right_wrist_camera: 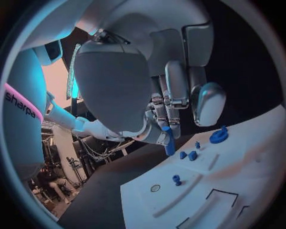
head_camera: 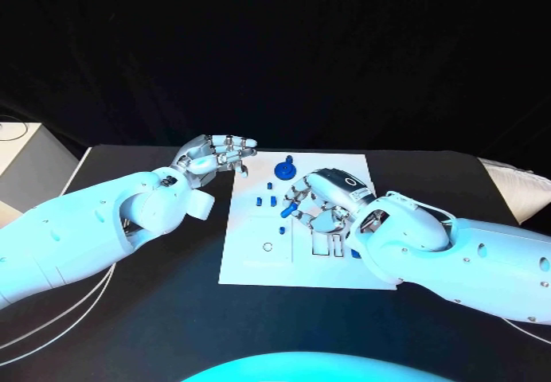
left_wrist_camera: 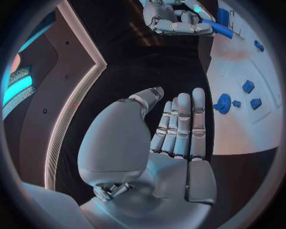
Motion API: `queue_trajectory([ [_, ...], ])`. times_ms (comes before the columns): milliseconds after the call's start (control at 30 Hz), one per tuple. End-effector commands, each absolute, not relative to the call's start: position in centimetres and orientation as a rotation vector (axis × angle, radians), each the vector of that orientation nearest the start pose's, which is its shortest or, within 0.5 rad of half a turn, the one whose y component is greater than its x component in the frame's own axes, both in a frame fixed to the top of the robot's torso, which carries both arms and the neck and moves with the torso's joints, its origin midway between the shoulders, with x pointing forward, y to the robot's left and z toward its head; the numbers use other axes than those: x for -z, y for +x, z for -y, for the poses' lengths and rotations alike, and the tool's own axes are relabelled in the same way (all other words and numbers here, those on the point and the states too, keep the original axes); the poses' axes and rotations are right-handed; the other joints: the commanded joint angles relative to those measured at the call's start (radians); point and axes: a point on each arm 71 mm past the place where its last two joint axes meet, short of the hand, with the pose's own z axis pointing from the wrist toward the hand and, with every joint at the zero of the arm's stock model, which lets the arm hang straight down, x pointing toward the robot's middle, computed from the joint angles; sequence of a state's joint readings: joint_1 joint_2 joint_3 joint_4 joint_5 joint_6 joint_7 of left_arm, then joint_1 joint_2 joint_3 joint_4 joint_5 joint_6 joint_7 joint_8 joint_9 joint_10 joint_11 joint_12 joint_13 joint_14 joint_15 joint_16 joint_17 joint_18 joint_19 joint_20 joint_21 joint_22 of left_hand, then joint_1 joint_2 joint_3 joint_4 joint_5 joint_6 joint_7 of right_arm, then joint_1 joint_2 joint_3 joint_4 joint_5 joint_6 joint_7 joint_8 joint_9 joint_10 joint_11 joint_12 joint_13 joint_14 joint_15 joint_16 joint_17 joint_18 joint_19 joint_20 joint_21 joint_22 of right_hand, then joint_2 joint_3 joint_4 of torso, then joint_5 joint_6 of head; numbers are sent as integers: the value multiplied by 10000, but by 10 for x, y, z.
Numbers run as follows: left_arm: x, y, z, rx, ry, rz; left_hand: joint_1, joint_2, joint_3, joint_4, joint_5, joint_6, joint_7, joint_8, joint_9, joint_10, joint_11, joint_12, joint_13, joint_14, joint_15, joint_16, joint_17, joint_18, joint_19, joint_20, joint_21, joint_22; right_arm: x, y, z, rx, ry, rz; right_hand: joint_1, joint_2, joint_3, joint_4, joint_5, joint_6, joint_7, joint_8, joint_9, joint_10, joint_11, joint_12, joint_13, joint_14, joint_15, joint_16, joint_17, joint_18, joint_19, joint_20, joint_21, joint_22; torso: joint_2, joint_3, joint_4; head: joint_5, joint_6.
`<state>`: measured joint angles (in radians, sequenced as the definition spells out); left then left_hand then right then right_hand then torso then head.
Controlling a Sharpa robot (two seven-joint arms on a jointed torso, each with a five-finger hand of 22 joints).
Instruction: Assemble the parts on the task board
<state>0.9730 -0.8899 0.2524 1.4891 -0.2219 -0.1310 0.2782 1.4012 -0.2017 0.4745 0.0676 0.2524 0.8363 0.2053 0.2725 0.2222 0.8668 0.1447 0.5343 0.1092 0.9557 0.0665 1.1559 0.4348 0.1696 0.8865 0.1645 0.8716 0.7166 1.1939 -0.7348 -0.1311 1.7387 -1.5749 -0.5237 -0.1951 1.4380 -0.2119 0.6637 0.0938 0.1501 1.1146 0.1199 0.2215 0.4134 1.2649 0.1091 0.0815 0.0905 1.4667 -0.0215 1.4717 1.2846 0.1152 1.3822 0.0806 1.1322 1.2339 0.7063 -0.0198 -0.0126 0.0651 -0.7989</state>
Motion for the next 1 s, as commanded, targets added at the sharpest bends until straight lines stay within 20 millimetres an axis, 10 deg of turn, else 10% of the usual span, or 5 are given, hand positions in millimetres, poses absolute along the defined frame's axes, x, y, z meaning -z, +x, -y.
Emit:
queue_trajectory([
  [33,187,487,-238,16202,-10441,-14861,87,3,-34,-29,-50,-52,11,2,-13,-79,-5,59,-12,-26,48,13,-13,147,74,6,-55,-15,184,410,84,-8830,-3478,-14920,22,121,-19,-56,26,-21,17,54,141,632,-591,4,86,487,-54,5,-5,-186,16,-59,15,-14,13,-27,3,26,-6],
  [1000,187,486,-235,16161,-10345,-14939,72,1,-55,-11,-55,-41,14,15,-10,-81,-1,75,-10,-25,53,16,-15,145,84,8,-62,-21,227,400,52,-8593,-4592,-16110,-106,185,95,-239,-174,-92,37,85,262,632,-575,-60,113,470,-41,-27,-88,-165,-35,-53,-87,-59,23,-14,26,261,-244],
])
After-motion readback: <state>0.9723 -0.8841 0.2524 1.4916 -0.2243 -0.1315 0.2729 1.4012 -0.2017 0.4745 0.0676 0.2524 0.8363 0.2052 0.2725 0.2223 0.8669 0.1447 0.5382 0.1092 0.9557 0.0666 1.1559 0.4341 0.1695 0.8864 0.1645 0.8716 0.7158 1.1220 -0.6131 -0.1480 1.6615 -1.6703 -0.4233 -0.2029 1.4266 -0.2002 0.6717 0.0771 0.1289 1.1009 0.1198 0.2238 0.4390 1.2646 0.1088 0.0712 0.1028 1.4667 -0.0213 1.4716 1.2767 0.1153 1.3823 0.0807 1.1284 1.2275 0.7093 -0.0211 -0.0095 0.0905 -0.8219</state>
